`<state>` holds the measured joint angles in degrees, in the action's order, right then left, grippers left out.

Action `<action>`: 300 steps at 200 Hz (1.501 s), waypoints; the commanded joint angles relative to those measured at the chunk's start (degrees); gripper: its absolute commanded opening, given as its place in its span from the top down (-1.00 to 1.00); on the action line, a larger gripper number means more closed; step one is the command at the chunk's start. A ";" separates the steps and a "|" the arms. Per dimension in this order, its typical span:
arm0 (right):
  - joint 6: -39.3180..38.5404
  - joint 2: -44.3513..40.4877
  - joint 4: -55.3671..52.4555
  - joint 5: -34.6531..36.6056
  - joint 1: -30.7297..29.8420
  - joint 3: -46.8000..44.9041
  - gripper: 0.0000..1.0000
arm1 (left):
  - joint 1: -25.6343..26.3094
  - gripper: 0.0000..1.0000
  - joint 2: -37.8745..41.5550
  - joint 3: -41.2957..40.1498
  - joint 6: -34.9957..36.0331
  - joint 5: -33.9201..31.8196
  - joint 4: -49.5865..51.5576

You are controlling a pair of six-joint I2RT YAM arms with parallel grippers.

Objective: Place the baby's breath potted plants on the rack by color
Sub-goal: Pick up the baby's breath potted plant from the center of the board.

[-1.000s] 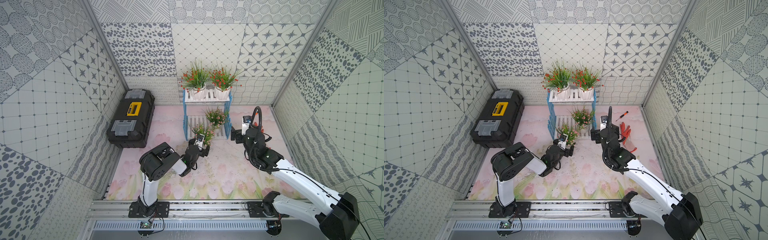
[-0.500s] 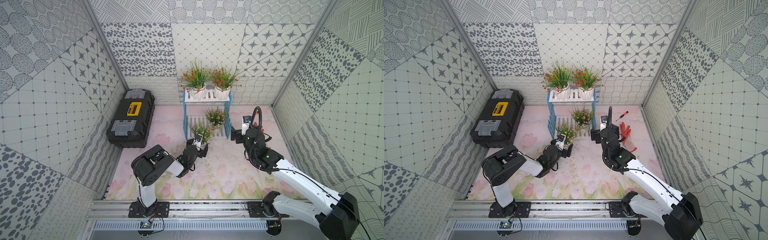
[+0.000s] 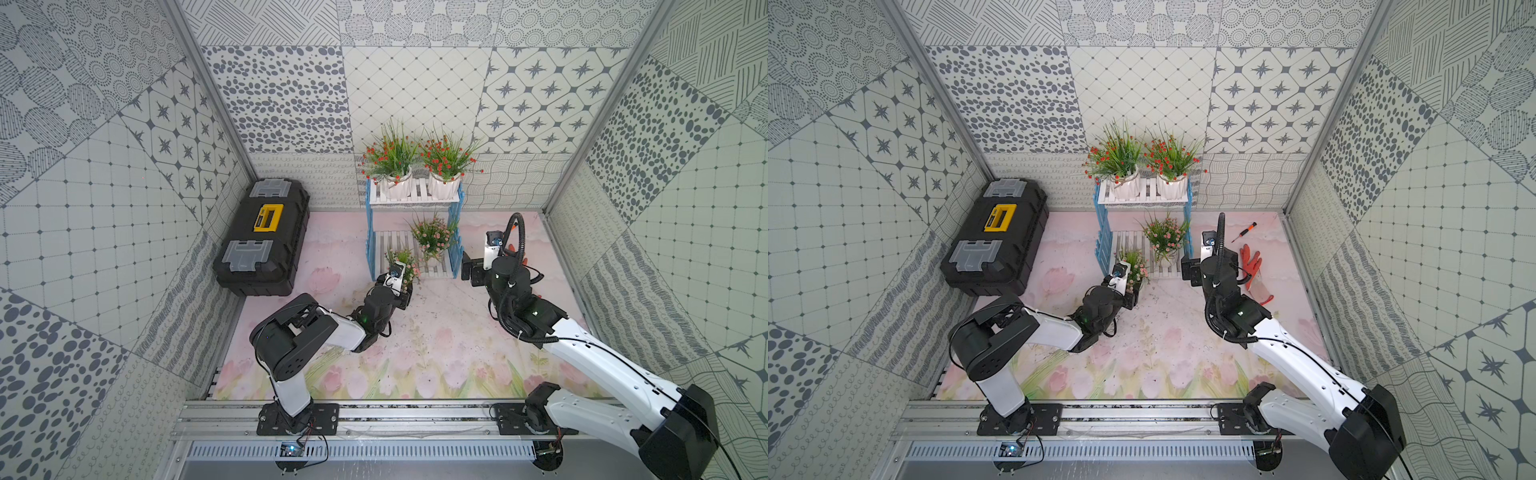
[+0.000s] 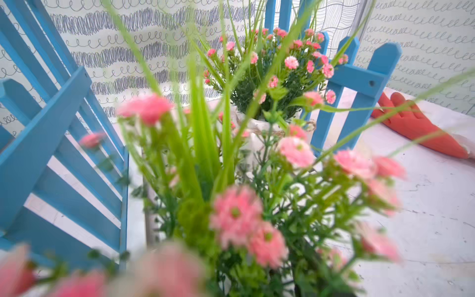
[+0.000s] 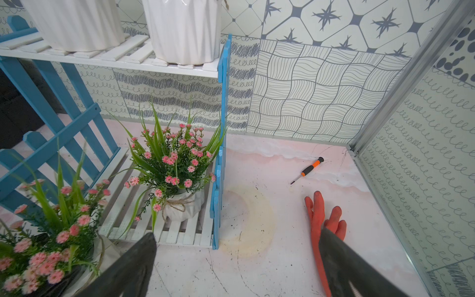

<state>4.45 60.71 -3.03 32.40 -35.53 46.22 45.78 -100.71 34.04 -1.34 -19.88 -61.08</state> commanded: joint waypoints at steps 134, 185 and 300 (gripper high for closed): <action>0.72 0.48 2.56 -0.57 0.29 -0.34 -0.96 | 0.00 -0.97 -2.16 -3.10 -7.63 -0.71 2.08; 0.38 -0.46 2.15 0.11 0.24 -0.91 -0.96 | -0.67 -0.97 -7.68 0.72 -5.59 -2.17 -2.46; 0.65 0.40 2.82 -0.41 0.33 -1.13 -0.96 | -3.73 -0.96 -9.60 3.28 -6.85 -2.19 -3.69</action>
<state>4.54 61.10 -2.74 32.14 -35.53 45.93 43.05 -110.96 36.82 -7.31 -20.53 -63.24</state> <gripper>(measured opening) 0.982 0.985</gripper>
